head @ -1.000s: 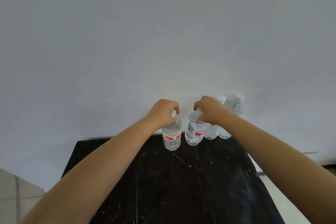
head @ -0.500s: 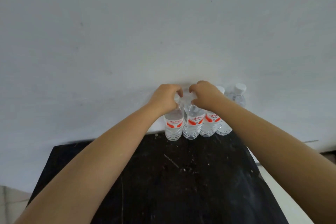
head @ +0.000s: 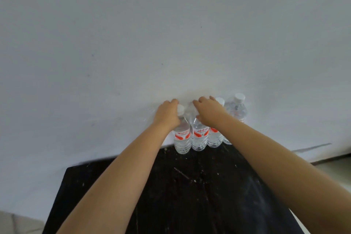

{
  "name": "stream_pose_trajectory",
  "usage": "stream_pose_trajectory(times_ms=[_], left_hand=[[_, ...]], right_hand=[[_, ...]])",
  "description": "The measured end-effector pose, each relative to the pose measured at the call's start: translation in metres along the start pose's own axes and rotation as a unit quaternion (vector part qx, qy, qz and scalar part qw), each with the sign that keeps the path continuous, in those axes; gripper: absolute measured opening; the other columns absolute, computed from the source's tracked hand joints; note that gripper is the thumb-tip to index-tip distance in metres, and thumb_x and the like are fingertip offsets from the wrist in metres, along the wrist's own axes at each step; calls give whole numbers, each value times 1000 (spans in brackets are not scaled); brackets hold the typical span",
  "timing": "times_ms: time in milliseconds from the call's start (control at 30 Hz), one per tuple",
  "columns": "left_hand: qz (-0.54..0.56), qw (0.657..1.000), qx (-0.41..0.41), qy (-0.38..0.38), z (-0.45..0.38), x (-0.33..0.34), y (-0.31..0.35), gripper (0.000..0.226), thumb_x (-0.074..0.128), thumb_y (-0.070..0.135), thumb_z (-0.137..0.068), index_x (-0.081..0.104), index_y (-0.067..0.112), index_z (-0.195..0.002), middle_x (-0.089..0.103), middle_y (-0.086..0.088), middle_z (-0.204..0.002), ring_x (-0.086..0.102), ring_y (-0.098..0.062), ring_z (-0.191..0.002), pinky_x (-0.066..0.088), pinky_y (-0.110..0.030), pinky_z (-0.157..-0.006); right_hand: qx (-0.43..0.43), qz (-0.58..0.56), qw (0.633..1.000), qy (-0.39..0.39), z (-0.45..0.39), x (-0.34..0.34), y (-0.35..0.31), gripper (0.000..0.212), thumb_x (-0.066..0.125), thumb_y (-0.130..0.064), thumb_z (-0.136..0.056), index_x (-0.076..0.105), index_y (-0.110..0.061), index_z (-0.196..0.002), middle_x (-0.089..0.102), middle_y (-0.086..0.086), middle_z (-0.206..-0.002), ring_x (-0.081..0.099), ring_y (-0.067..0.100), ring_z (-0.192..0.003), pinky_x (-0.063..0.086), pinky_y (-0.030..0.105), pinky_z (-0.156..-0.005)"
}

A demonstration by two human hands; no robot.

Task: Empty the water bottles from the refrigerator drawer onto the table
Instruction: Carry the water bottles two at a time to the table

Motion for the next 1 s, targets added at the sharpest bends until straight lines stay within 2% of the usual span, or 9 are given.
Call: stream_pose_trajectory(times_ms=[100, 233, 467, 633, 767, 900, 1000], left_hand=[[-36, 999, -24, 5, 23, -24, 5, 46, 58, 18, -90, 44, 4, -132, 48, -18, -130, 48, -33, -121, 42, -37, -98], [-74, 996, -33, 33, 66, -65, 23, 35, 49, 13, -93, 50, 2, -126, 48, -18, -130, 48, -32, -120, 43, -36, -95], [-129, 989, 32, 61, 165, -101, 91, 34, 47, 8, -92, 52, 4, -126, 49, -16, -129, 48, -31, -121, 44, -36, -93], [-152, 977, 126, 84, 244, -106, 146, 38, 47, 11, -94, 49, 11, -131, 48, -13, -132, 45, -30, -124, 44, -35, -95], [-151, 959, 225, 86, 311, -89, 193, 38, 43, 6, -94, 51, 12, -130, 48, -13, -134, 43, -31, -125, 43, -36, -97], [-157, 931, 326, 58, 380, -57, 255, 37, 40, 6, -94, 52, 11, -128, 48, -13, -132, 44, -30, -123, 44, -35, -95], [-152, 901, 404, 40, 439, -32, 314, 37, 41, 7, -94, 52, 11, -129, 48, -13, -132, 43, -30, -124, 44, -35, -94]], right_hand=[[-6, 9, 1000, 6, 23, -21, 1, 34, 47, -12, -91, 51, -4, -124, 51, 14, -126, 50, 30, -120, 32, 36, -109], [7, -10, 999, 43, 64, -67, 2, 34, 44, -11, -91, 56, -3, -123, 51, 14, -128, 49, 29, -120, 39, 36, -102], [56, -44, 993, 94, 172, -121, 10, 36, 44, -12, -92, 56, -6, -125, 51, 12, -132, 46, 29, -124, 43, 39, -99], [114, -36, 986, 118, 289, -139, 22, 36, 44, -13, -92, 55, -9, -126, 52, 11, -131, 47, 29, -125, 43, 38, -100], [194, -38, 971, 136, 405, -137, 28, 37, 44, -16, -93, 55, -11, -128, 51, 10, -134, 46, 28, -126, 42, 39, -104], [285, -33, 951, 118, 527, -123, 32, 37, 43, -16, -93, 55, -11, -128, 51, 9, -134, 47, 28, -125, 41, 37, -100], [366, -16, 924, 110, 623, -114, 41, 34, 45, -14, -90, 60, -9, -121, 55, 12, -126, 52, 31, -119, 45, 36, -96]])
Point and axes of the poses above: each hand's wrist, its own z-axis away from the middle knuckle, its own x-axis out of the palm, y = z × x, the point moved 1 cm from there along -z, towards the middle knuckle
